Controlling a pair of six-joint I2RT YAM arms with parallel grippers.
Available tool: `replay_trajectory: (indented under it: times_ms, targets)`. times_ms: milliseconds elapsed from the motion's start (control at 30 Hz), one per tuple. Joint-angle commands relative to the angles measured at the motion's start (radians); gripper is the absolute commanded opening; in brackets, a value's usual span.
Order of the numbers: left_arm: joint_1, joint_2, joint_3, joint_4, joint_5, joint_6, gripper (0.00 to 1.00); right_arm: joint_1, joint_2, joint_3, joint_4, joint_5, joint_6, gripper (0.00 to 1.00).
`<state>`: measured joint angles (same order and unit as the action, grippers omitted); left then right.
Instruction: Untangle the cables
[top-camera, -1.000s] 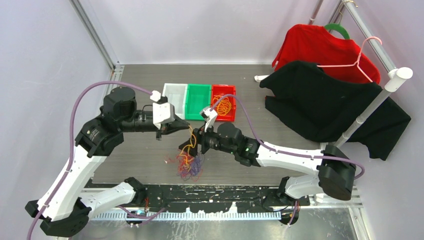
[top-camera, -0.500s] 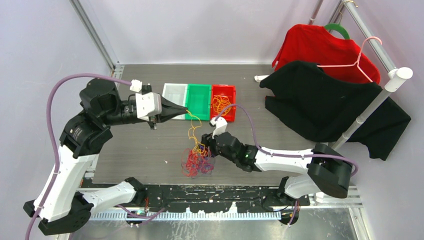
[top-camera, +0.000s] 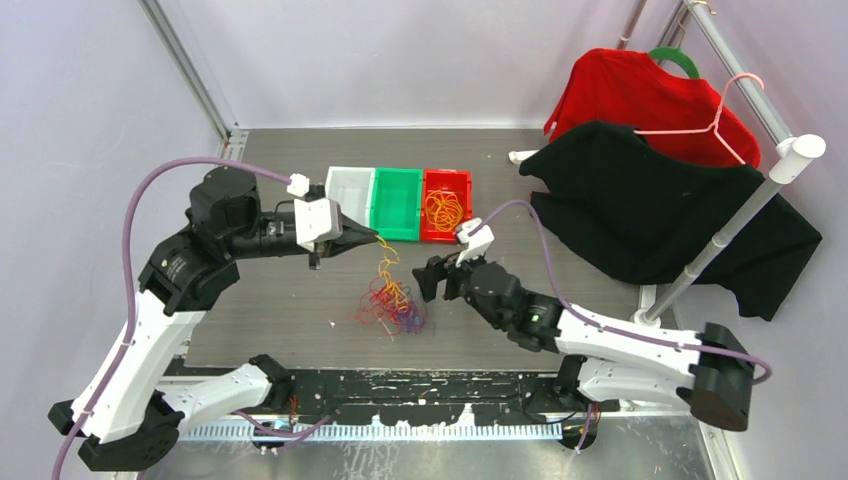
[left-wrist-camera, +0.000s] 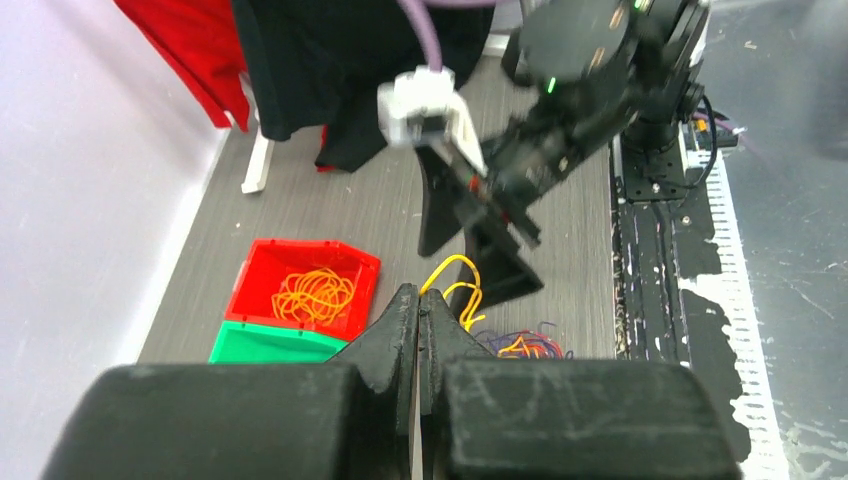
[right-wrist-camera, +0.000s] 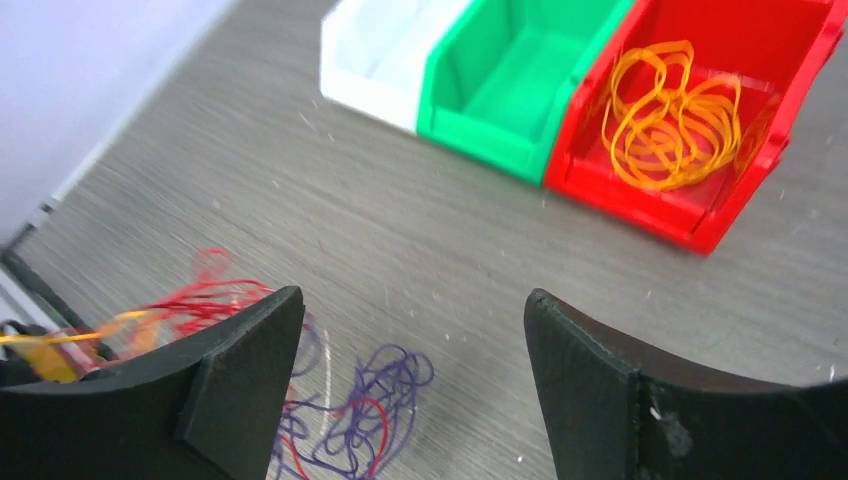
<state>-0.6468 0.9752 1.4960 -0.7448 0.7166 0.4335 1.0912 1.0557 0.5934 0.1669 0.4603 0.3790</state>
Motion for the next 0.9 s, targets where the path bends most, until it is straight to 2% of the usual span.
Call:
replay_trajectory:
  times_ms: [0, 233, 467, 667, 867]
  targets:
    - [-0.004, -0.02, -0.008, 0.027, -0.031, 0.036, 0.0, 0.004, -0.133, 0.043, -0.004, -0.031, -0.088, 0.86]
    - [-0.005, -0.008, -0.007, 0.026, -0.061, 0.041, 0.0, 0.006, -0.238, -0.04, 0.164, -0.352, -0.125, 0.88]
    - [-0.009, -0.001, 0.006, 0.005, -0.05, 0.042, 0.0, 0.009, -0.128, 0.054, 0.178, -0.514, -0.147, 0.91]
    - [-0.014, 0.009, 0.025, 0.0, -0.039, 0.036, 0.0, 0.009, 0.038, 0.14, 0.27, -0.52, -0.151, 0.92]
    - [-0.017, 0.012, 0.058, 0.001, -0.034, 0.022, 0.0, 0.009, 0.197, 0.138, 0.439, -0.365, -0.102, 0.85]
